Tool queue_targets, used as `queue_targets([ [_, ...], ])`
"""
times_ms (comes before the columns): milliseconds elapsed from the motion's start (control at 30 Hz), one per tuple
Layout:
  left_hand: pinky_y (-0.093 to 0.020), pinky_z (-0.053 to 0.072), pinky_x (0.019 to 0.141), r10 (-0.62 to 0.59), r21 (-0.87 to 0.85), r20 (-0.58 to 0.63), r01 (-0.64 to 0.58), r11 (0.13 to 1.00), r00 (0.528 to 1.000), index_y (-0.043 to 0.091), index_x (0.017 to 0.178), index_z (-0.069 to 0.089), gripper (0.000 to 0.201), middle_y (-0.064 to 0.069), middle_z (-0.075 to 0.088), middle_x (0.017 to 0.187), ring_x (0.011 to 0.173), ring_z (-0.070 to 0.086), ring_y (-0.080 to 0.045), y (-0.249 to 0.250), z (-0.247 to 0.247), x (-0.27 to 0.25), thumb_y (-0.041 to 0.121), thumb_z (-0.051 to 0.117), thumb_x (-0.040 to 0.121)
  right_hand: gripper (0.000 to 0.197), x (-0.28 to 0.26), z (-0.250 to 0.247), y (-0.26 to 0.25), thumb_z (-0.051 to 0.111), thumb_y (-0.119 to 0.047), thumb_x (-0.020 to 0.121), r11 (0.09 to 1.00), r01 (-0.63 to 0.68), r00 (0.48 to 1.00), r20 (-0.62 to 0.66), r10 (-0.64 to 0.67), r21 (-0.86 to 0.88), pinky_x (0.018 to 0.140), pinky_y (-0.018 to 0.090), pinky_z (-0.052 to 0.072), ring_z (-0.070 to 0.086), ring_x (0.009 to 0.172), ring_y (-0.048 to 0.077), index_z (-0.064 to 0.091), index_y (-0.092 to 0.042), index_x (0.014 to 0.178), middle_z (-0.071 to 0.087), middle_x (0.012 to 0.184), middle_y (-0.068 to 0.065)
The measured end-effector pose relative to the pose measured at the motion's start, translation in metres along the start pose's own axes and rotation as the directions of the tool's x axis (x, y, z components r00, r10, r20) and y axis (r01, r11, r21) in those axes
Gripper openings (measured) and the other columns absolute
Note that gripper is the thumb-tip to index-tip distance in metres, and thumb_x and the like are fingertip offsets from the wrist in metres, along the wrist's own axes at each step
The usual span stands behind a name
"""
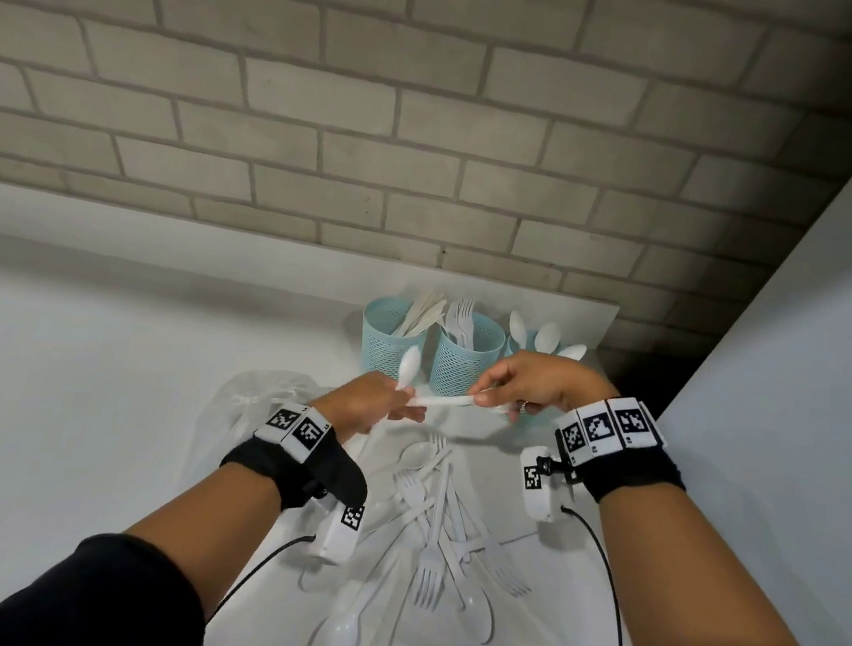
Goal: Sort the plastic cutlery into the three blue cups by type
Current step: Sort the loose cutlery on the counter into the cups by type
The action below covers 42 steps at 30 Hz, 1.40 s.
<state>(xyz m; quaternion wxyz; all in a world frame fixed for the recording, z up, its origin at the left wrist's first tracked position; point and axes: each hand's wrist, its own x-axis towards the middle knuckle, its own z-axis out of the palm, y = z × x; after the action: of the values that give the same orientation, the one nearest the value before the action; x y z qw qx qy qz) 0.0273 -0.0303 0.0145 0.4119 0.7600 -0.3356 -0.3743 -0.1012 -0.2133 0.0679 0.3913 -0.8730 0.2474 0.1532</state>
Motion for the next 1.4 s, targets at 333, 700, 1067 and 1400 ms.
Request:
queue_targets([
  [333, -0.015, 0.038, 0.043, 0.104, -0.463, 0.097, -0.048, 0.885, 0.99, 0.009, 0.095, 0.056, 0.033, -0.001, 0.043, 0.063, 0.043, 0.044, -0.005, 0.012, 0.033, -0.004, 0.032, 0.033, 0.102, 0.043, 0.017, 0.038, -0.021, 0.059, -0.019, 0.09, 0.68, 0.298, 0.932, -0.357, -0.057, 0.67, 0.064, 0.022, 0.05, 0.056, 0.068, 0.013, 0.039, -0.018, 0.128, 0.059, 0.082, 0.004],
  [700, -0.014, 0.035, 0.046, 0.112, -0.354, 0.156, -0.05, 0.934, 0.981, 0.012, 0.091, 0.057, 0.026, 0.003, 0.038, 0.06, 0.043, 0.041, -0.003, 0.006, 0.046, -0.003, 0.028, 0.038, 0.101, 0.013, 0.018, 0.024, -0.019, 0.043, -0.006, 0.098, 0.386, 0.384, 0.882, -0.456, 0.115, 0.839, 0.078, 0.038, 0.058, 0.068, 0.07, 0.018, 0.053, 0.0, 0.09, 0.062, 0.087, 0.014],
  [1067, -0.022, 0.044, 0.062, 0.064, 0.252, -0.12, -0.032, 0.967, 0.991, 0.008, 0.082, 0.058, 0.011, -0.004, 0.056, 0.069, 0.061, 0.05, -0.015, -0.014, 0.007, 0.002, 0.012, 0.052, 0.091, 0.028, 0.033, -0.045, 0.027, 0.049, -0.021, 0.097, 0.695, 0.587, 0.34, -0.906, 0.254, 0.415, 0.08, 0.022, 0.051, 0.066, 0.08, 0.004, 0.054, 0.001, 0.113, 0.068, 0.091, -0.001],
  [1400, -0.027, 0.041, 0.089, -0.118, 0.704, 0.024, 0.067, 0.707, 0.993, 0.003, 0.118, 0.058, 0.046, -0.009, 0.057, 0.125, 0.113, 0.054, -0.024, -0.032, 0.017, -0.009, 0.037, 0.061, 0.086, 0.051, 0.05, -0.03, 0.047, 0.064, -0.005, 0.085, 0.817, 0.387, 0.507, -0.839, 0.199, 0.427, 0.095, 0.03, 0.045, 0.056, 0.106, 0.022, 0.04, -0.008, 0.13, 0.057, 0.119, 0.011],
])
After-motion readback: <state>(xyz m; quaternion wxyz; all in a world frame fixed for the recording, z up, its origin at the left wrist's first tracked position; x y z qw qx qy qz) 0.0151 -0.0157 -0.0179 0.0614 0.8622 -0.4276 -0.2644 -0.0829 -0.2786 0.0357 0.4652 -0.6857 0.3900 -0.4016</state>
